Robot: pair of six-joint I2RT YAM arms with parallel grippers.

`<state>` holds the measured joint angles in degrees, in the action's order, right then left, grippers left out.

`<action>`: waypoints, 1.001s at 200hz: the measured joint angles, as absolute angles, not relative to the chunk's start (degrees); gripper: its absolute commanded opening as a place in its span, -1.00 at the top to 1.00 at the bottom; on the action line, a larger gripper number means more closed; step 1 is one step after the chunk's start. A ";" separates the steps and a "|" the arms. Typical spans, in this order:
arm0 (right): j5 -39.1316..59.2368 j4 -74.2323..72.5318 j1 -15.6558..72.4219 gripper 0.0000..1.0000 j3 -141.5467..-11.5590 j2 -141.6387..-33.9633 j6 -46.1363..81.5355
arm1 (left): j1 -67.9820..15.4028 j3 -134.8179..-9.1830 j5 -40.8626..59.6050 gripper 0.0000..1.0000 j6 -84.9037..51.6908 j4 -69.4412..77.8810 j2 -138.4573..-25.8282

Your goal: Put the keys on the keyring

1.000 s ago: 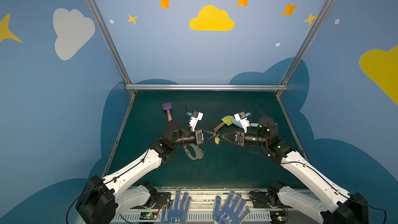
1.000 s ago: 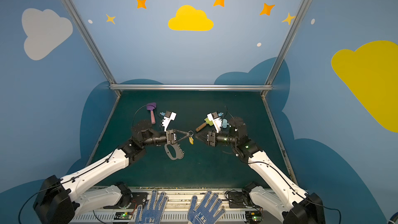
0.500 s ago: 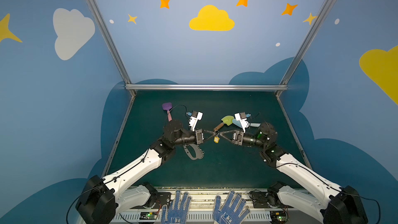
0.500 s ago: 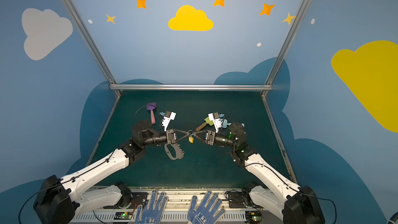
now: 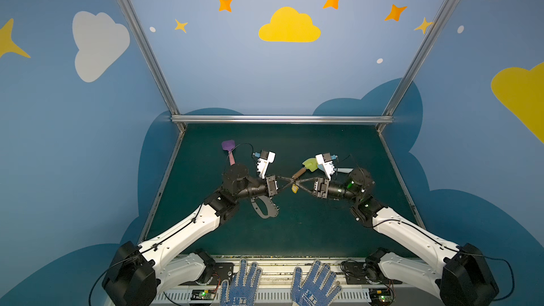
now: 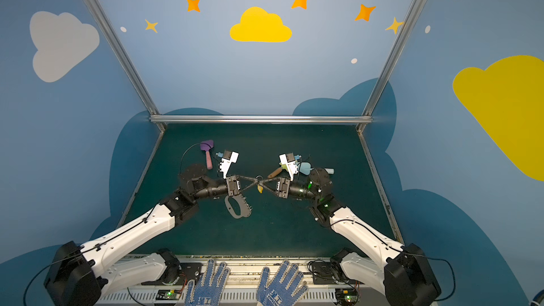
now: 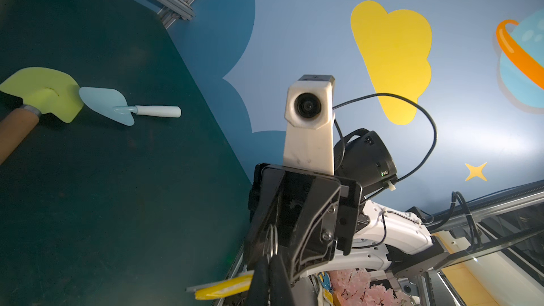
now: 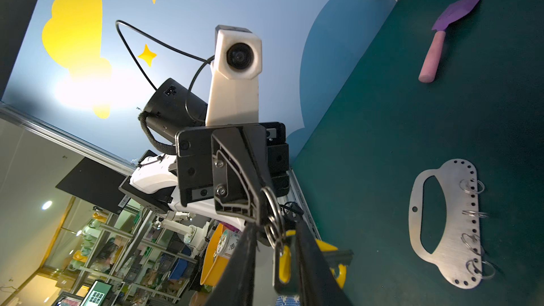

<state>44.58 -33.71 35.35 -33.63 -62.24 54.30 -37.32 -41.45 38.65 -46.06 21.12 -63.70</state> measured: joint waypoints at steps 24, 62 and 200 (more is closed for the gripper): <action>44.60 -33.63 35.35 0.77 -33.63 -62.24 53.95 | -37.32 -41.45 38.44 0.91 -46.06 21.12 -63.66; 44.56 -33.10 35.35 1.00 -33.65 -62.22 53.08 | -37.30 -41.45 38.22 0.41 -45.84 20.82 -63.66; 43.11 -24.08 35.48 1.00 -34.76 -59.33 45.06 | -36.12 -41.50 37.26 0.53 -45.45 18.06 -62.04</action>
